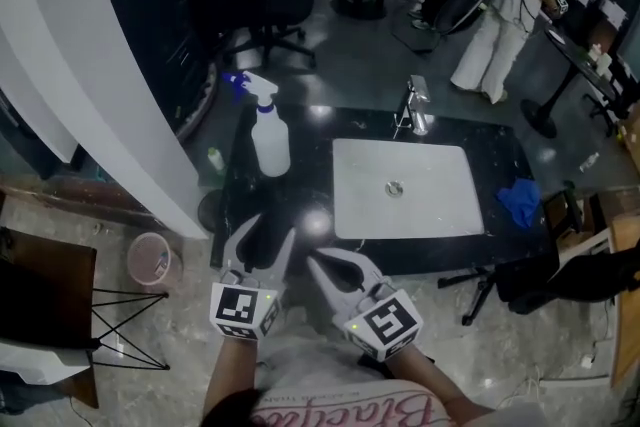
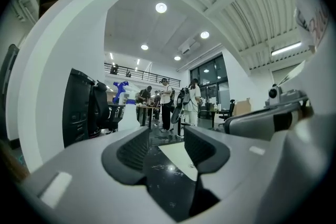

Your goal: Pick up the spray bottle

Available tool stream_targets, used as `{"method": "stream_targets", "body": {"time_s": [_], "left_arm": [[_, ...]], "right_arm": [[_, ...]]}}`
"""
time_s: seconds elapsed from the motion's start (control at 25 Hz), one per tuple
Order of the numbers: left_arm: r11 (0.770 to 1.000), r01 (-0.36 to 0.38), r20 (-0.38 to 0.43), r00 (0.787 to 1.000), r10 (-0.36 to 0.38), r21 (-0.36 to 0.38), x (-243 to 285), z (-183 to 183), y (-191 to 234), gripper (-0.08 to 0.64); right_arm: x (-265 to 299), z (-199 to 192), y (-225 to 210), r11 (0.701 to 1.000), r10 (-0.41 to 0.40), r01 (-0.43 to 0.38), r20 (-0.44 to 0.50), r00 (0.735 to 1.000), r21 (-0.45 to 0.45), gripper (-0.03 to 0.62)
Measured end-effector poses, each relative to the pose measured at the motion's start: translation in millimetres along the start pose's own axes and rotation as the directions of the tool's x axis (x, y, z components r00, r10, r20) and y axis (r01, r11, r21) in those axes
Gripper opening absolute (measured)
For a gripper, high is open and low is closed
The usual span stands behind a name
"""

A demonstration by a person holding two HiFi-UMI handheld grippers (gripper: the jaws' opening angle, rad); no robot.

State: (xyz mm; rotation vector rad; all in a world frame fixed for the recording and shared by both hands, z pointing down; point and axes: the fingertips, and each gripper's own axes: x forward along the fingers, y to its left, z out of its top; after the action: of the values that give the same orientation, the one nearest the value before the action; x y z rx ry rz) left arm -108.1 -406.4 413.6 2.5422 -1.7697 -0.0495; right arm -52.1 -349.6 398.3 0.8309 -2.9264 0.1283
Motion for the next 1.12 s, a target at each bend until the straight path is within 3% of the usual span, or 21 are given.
{"method": "stream_targets", "body": {"time_s": [0.52,0.76,1.12], "left_arm": [[0.998,0.002,-0.142,0.990,0.007,0.060,117,-51,86,0.399],[1.000,0.003,-0.164,0.986,0.001,0.022,157,-66,114,0.411],[0.998,0.053,-0.212,0.976,-0.044,0.036,197,-85,117,0.413]], "right_arm": [[69,2,-48,0.999,-0.038,0.037,-0.041,0.998,-0.033,0.002],[90,-1,-63,0.997,-0.059,0.055,-0.079,0.995,-0.056,0.002],[100,-11,-71,0.995,-0.079,0.071,-0.122,0.989,-0.067,0.002]]}}
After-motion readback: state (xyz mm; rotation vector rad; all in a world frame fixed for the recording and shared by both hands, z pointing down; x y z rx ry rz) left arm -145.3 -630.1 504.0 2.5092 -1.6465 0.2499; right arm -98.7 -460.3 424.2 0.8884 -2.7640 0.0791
